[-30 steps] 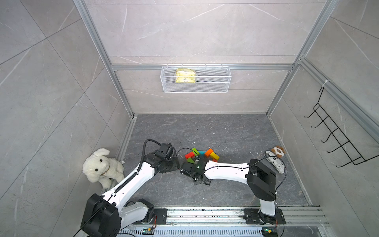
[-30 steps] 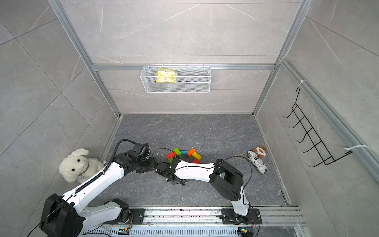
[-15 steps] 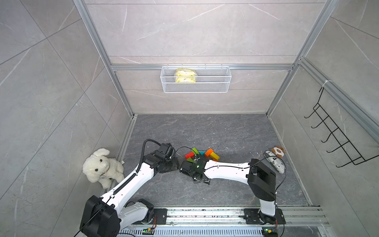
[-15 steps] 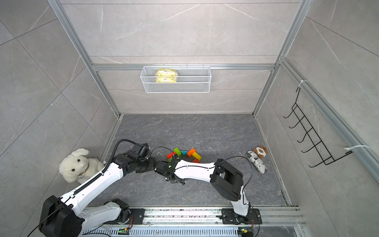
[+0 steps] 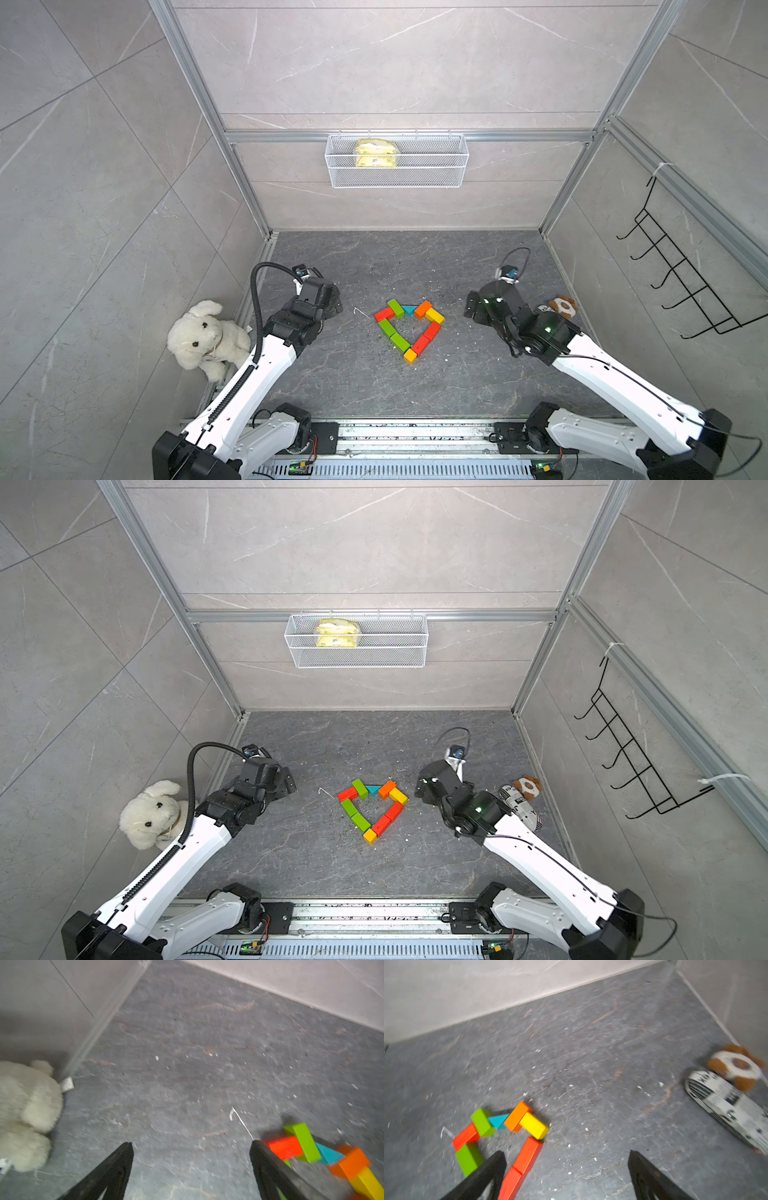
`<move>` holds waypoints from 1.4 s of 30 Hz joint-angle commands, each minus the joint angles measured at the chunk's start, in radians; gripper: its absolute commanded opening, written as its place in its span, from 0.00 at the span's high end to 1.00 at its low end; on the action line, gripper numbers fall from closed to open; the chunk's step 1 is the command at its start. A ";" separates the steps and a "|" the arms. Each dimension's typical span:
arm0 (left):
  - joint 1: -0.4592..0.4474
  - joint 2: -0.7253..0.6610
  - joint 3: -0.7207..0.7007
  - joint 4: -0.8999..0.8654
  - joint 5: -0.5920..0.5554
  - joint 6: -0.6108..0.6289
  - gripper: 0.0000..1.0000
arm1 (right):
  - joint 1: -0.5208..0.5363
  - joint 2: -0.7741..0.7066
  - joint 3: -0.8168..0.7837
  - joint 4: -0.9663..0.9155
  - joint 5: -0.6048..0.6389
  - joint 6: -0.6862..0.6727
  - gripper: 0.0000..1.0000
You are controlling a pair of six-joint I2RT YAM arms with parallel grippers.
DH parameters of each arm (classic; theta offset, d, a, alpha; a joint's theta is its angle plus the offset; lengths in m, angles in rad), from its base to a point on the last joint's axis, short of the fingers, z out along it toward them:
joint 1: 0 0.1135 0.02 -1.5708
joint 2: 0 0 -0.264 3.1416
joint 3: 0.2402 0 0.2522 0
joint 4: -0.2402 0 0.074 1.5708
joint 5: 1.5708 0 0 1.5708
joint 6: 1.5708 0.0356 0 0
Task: Assemble a heart with building blocks
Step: Assemble the building block at the center of the board, then reset both arms
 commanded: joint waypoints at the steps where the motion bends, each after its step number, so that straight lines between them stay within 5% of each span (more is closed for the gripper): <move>1: 0.076 0.072 -0.078 0.228 -0.163 0.176 0.07 | -0.119 -0.075 -0.159 0.212 0.071 -0.101 0.00; 3: 0.158 0.167 -0.074 0.231 -0.159 0.150 0.04 | -0.171 -0.053 -0.217 0.285 0.113 -0.152 0.05; 6: 0.281 0.288 -0.105 0.323 -0.042 0.175 0.03 | -0.246 0.090 -0.204 0.196 0.347 -0.068 0.01; 11: 0.316 0.316 -0.285 0.736 0.003 0.293 0.00 | -0.329 0.142 -0.461 0.740 0.430 -0.367 0.00; 13: 0.318 0.345 -0.358 0.896 0.010 0.354 0.00 | -0.372 0.219 -0.560 1.048 0.345 -0.499 0.01; 17: 0.324 0.342 -0.393 1.016 0.094 0.412 0.00 | -0.440 0.273 -0.614 1.323 0.071 -0.578 0.00; 21: 0.335 0.346 -0.422 1.104 0.193 0.473 0.00 | -0.573 0.467 -0.582 1.526 -0.312 -0.627 0.00; 22: 0.337 0.367 -0.437 1.157 0.218 0.495 0.00 | -0.573 0.470 -0.530 1.387 -0.399 -0.659 0.00; 23: 0.338 0.405 -0.477 1.276 0.227 0.506 0.00 | -0.574 0.490 -0.544 1.459 -0.442 -0.668 0.00; 25: 0.354 0.476 -0.535 1.444 0.258 0.510 0.00 | -0.575 0.538 -0.611 1.643 -0.443 -0.674 0.00; 42: 0.384 0.465 -0.521 1.396 0.289 0.482 0.00 | -0.536 0.532 -0.599 1.606 -0.364 -0.691 0.00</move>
